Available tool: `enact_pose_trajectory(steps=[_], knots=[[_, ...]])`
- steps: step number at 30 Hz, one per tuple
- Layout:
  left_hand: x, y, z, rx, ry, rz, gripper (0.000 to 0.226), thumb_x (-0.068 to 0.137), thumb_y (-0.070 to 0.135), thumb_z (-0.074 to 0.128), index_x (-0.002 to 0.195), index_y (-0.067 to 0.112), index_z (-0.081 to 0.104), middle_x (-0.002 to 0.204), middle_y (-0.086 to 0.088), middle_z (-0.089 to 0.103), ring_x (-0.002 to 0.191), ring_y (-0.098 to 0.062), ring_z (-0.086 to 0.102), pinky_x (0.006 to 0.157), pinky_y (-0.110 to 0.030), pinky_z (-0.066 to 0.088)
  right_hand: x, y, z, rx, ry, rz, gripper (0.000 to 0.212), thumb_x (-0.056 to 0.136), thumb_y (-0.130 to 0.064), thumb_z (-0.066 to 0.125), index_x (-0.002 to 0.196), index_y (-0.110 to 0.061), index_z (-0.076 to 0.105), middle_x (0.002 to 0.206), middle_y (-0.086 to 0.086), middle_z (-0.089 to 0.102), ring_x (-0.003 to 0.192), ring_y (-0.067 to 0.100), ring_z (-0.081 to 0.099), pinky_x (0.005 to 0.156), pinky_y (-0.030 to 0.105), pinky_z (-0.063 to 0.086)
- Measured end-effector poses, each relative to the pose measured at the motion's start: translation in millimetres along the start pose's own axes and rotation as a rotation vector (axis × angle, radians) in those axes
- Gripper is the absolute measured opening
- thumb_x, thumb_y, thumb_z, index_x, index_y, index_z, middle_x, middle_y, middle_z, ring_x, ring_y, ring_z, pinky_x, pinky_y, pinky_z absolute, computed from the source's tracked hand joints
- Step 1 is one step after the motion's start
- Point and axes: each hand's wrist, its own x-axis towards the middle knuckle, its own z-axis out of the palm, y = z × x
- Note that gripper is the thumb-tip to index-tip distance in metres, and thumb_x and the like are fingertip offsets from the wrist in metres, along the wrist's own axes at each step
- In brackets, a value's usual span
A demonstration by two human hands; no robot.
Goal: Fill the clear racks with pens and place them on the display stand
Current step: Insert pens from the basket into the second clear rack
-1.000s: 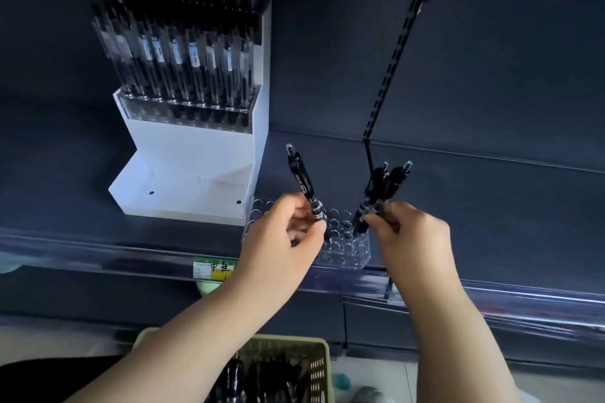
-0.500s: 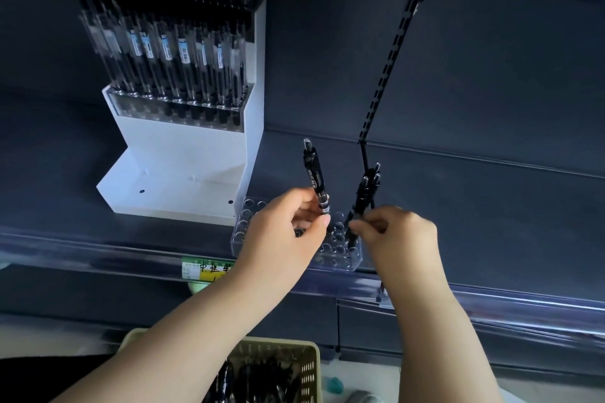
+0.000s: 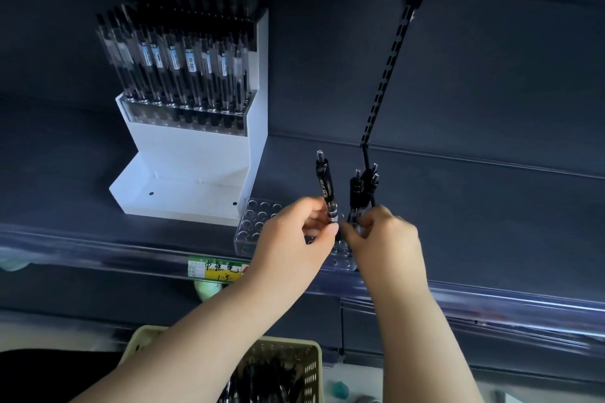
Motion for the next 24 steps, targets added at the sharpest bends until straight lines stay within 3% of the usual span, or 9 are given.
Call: enact_pose_trajectory(steps=[4,6,12,17,24], knots=[[-3,-1,-2,0.02,0.006,-0.005,0.033,0.081,0.019,0.068,0.078,0.047,0.051,0.082,0.022,0.065,0.079,0.008,0.061,0.07,-0.003,0.045,-1,0,3,-0.052,0.018,0.021,0.023,0.088,-0.031,0.058,0.093,-0.009,0.059,0.082,0.007,0.059,0.064,0.022,0.047,0.056,0.025,0.038],[-4,-1,-4,0.034,0.009,-0.004,0.033,0.081,0.019,0.068,0.077,0.046,0.051,0.082,0.022,0.065,0.08,0.008,0.06,0.069,-0.001,0.043,-2,-1,2,-0.037,0.014,0.031,0.02,0.086,-0.028,0.057,0.092,-0.009,0.06,0.077,0.004,0.054,0.064,0.024,0.049,0.056,0.026,0.04],[-7,-3,-3,0.051,-0.002,-0.017,0.032,0.082,0.018,0.068,0.077,0.044,0.051,0.082,0.02,0.066,0.08,0.007,0.06,0.071,-0.004,0.045,-3,7,-8,0.026,-0.046,0.06,0.019,0.084,-0.028,0.06,0.086,-0.01,0.064,0.08,0.005,0.067,0.07,0.024,0.061,0.063,0.028,0.052],[-7,-7,4,0.071,-0.023,-0.023,0.017,0.083,0.018,0.068,0.095,0.028,0.062,0.085,0.017,0.066,0.081,0.008,0.059,0.072,-0.003,0.045,-5,10,-13,0.01,-0.078,0.029,0.016,0.085,-0.026,0.06,0.086,-0.011,0.066,0.079,0.003,0.069,0.071,0.022,0.063,0.065,0.028,0.053],[-6,-8,7,0.083,0.002,-0.007,0.02,0.083,0.016,0.068,0.102,0.021,0.065,0.083,0.021,0.063,0.087,0.011,0.057,0.072,0.0,0.042,-5,5,-10,-0.05,-0.097,-0.039,0.017,0.09,-0.025,0.056,0.093,-0.01,0.063,0.086,0.007,0.066,0.073,0.027,0.062,0.064,0.029,0.052]])
